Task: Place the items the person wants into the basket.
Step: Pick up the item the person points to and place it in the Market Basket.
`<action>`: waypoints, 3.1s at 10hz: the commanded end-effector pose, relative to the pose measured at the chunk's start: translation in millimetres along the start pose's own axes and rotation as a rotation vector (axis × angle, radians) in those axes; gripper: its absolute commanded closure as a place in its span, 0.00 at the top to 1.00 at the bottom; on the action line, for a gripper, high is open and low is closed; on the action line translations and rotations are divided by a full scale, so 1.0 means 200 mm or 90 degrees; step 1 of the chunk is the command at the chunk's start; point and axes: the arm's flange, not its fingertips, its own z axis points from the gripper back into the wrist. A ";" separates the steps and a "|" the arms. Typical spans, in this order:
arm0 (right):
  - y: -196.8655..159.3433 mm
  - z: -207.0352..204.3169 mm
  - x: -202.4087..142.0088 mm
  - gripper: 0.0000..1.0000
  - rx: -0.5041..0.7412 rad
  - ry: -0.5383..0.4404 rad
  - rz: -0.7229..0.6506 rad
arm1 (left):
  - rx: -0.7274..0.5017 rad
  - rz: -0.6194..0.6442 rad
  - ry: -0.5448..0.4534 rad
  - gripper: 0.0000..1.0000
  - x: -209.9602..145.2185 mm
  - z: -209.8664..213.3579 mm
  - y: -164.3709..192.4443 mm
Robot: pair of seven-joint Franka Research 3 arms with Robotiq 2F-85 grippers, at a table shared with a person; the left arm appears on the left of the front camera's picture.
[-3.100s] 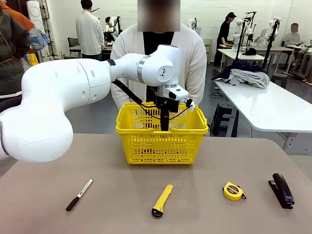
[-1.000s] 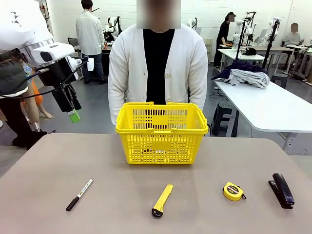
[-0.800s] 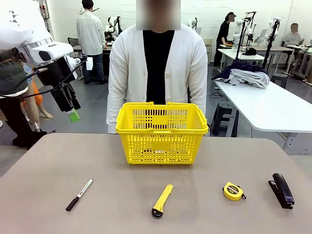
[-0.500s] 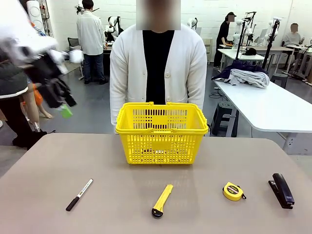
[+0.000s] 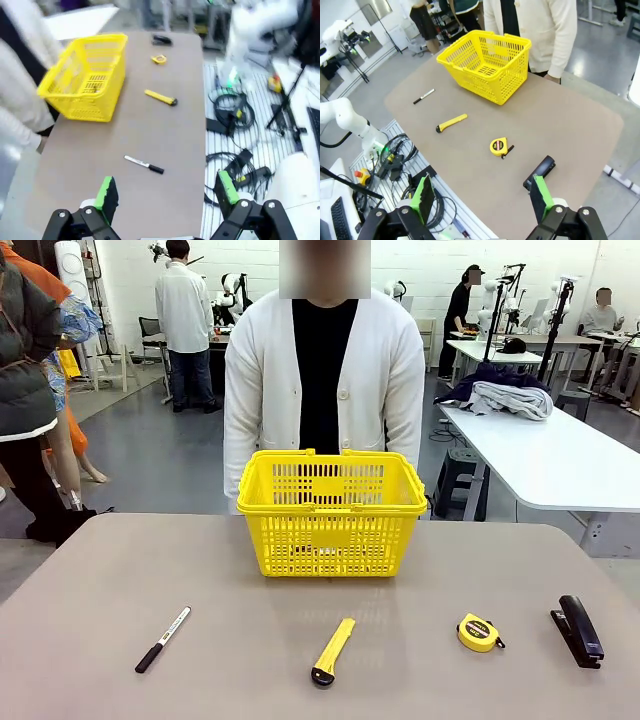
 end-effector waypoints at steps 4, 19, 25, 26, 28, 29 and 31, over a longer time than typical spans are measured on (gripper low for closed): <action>0.00 0.00 0.01 1.00 0.012 -0.015 0.009 | 0.190 0.110 -0.037 1.00 0.08 0.03 0.08; 0.00 0.00 0.01 1.00 0.012 -0.015 0.009 | 0.190 0.106 -0.037 1.00 0.08 0.08 0.12; 0.00 0.00 0.01 1.00 0.012 -0.015 0.009 | 0.190 0.106 -0.037 1.00 0.08 0.08 0.12; 0.00 0.00 0.01 1.00 0.012 -0.015 0.009 | 0.190 0.106 -0.037 1.00 0.08 0.08 0.12; 0.00 0.00 0.01 1.00 0.012 -0.015 0.009 | 0.190 0.106 -0.037 1.00 0.08 0.08 0.12; 0.00 0.00 0.01 1.00 0.012 -0.015 0.009 | 0.190 0.106 -0.037 1.00 0.08 0.08 0.12; 0.00 0.00 0.01 1.00 0.012 -0.015 0.009 | 0.190 0.106 -0.037 1.00 0.08 0.08 0.12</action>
